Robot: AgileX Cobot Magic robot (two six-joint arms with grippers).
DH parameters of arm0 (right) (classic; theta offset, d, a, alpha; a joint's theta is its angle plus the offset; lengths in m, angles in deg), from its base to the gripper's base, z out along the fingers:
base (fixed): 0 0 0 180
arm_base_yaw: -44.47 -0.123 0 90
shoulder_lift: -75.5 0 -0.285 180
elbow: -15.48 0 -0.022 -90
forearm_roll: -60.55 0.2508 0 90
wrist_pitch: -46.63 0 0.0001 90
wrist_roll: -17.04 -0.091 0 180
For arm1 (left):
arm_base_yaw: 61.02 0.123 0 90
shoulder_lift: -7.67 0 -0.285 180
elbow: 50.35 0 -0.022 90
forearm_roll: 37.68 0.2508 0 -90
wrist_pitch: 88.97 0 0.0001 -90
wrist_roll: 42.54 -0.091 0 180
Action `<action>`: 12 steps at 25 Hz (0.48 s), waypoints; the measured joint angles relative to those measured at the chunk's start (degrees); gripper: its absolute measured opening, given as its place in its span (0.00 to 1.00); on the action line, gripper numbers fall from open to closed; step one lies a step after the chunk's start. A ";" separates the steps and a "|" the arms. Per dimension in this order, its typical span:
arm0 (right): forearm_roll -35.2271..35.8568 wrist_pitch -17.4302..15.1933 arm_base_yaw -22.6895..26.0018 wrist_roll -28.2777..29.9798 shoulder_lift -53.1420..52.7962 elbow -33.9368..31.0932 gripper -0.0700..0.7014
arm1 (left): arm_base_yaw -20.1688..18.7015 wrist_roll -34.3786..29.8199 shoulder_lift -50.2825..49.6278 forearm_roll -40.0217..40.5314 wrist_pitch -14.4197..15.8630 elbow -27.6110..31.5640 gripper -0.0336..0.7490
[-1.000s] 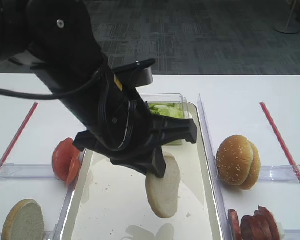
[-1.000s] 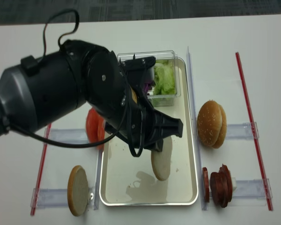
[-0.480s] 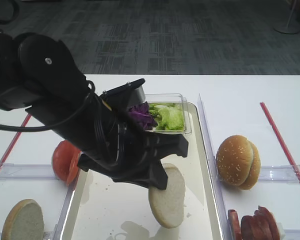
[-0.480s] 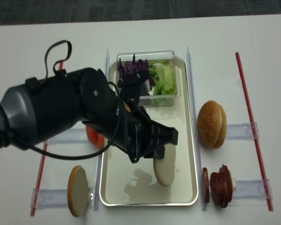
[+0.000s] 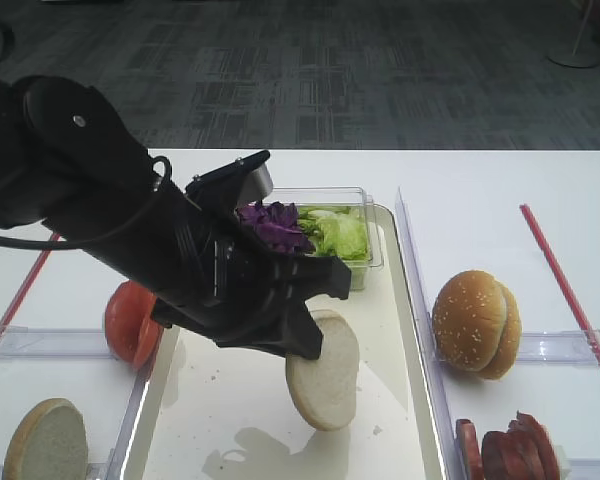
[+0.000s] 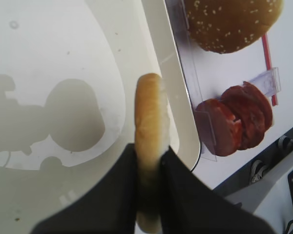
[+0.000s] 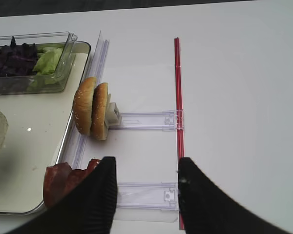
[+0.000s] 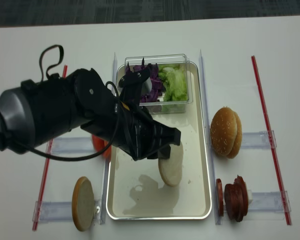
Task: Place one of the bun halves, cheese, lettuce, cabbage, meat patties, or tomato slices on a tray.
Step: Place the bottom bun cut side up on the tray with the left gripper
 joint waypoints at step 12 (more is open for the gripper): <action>0.00 0.00 0.00 0.00 0.00 0.00 0.53 | 1.22 -4.68 -6.83 -4.54 1.10 0.00 0.13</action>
